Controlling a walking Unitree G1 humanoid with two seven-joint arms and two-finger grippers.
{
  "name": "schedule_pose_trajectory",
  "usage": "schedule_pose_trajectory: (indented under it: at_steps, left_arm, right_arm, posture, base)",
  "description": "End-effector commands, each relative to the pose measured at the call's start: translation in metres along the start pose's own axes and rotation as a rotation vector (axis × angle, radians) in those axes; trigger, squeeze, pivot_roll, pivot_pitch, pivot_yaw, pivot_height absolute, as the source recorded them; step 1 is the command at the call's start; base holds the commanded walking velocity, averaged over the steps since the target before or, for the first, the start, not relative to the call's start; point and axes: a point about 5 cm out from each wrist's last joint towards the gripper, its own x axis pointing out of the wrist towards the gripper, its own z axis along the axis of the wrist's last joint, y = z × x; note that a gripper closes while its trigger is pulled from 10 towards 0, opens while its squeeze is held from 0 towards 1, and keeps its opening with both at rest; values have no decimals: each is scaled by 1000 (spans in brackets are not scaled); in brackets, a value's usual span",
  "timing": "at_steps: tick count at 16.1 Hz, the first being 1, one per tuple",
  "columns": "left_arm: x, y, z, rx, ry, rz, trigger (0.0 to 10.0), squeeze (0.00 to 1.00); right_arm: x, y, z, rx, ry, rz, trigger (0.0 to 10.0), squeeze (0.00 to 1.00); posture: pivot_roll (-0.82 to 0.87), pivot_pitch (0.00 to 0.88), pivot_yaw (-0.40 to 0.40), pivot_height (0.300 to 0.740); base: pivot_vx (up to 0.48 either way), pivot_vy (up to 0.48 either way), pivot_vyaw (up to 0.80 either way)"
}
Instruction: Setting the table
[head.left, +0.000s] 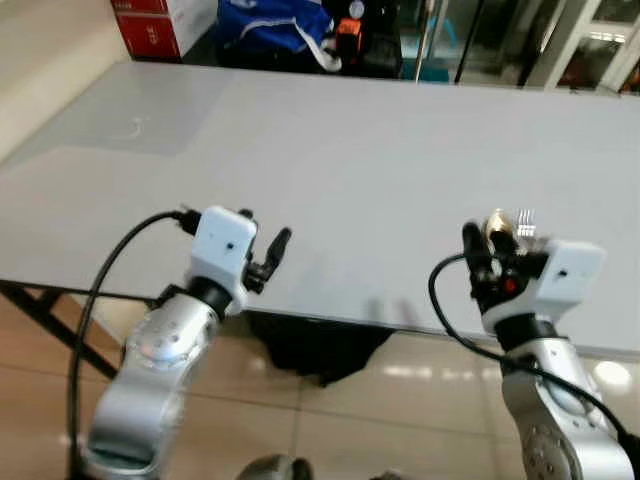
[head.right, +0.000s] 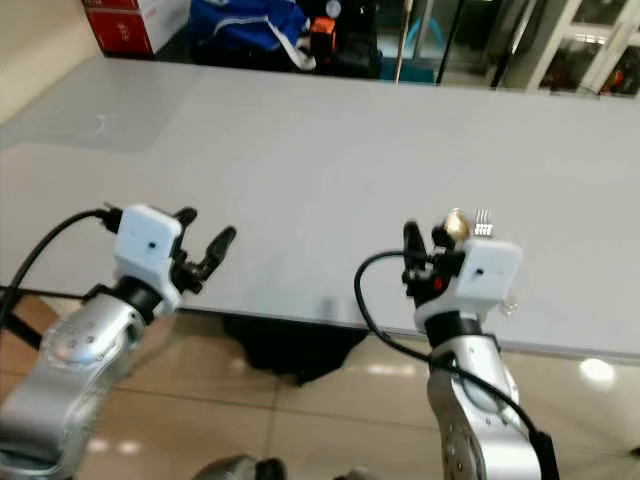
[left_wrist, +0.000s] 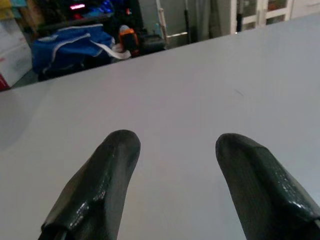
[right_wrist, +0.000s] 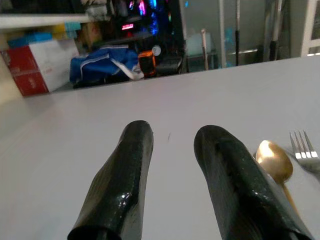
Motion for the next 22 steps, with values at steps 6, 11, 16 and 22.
schedule_pose_trajectory:
  at_steps: [6,11,16,22]
  left_arm:
    - [0,-3,4,17,-4,75,10000,0]
    - [9,-2,5,14,8,70,10000,0]
    - [27,7,12,13,-5,85,10000,0]
    - [27,10,13,-5,-5,96,10000,0]
  right_arm:
    - [0,4,-10,-2,66,7,10000,0]
    - [1,9,-11,-28,95,24,10000,0]
    - [35,19,-12,8,109,43,10000,0]
    - [43,29,-12,25,91,110,10000,0]
  posture:
    - [51,103,-37,740]
    - [22,125,-29,740]
    - [62,77,-31,740]
    - [81,52,-40,740]
  base:
    - [0,480,0]
    - [0,480,0]
    - [0,480,0]
    - [0,480,0]
